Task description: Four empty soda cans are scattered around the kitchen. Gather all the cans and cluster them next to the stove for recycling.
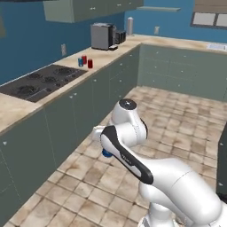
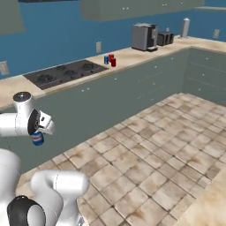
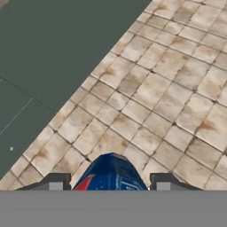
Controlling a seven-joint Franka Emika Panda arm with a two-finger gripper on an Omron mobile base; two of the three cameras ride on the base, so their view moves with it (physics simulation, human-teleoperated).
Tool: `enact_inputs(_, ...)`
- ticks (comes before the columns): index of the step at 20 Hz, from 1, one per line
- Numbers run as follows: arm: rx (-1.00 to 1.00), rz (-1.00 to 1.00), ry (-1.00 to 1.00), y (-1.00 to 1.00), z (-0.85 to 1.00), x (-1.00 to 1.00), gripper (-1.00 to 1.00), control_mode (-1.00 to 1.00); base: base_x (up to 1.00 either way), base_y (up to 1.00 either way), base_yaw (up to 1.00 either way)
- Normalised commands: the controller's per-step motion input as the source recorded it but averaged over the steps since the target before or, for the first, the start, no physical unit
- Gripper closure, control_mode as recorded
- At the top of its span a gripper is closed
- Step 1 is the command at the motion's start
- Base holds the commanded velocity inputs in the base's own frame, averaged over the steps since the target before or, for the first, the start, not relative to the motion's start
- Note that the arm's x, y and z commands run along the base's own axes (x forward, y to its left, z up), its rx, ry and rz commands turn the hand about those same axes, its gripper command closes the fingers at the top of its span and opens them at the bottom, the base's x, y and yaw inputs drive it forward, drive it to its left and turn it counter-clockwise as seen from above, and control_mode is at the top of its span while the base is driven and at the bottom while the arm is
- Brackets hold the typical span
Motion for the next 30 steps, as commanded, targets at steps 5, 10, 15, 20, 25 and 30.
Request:
enact_inputs(5,0.0,0.0,0.0,0.0,0.0,0.0,1.0,1.0,0.72,0.03,-0.15)
enact_inputs(10,0.0,0.0,0.0,0.0,0.0,0.0,1.0,1.0,0.71,0.0,-0.14)
enact_inputs(15,0.0,0.0,0.0,0.0,0.0,0.0,1.0,1.0,0.73,0.0,-0.1)
enact_inputs(20,0.0,0.0,0.0,0.0,0.0,0.0,1.0,1.0,0.74,-0.01,-0.06)
enact_inputs(25,0.0,0.0,0.0,0.0,0.0,0.0,1.0,1.0,0.7,-0.05,-0.09)
enact_inputs(30,0.0,0.0,0.0,0.0,0.0,0.0,1.0,1.0,0.68,-0.05,-0.11)
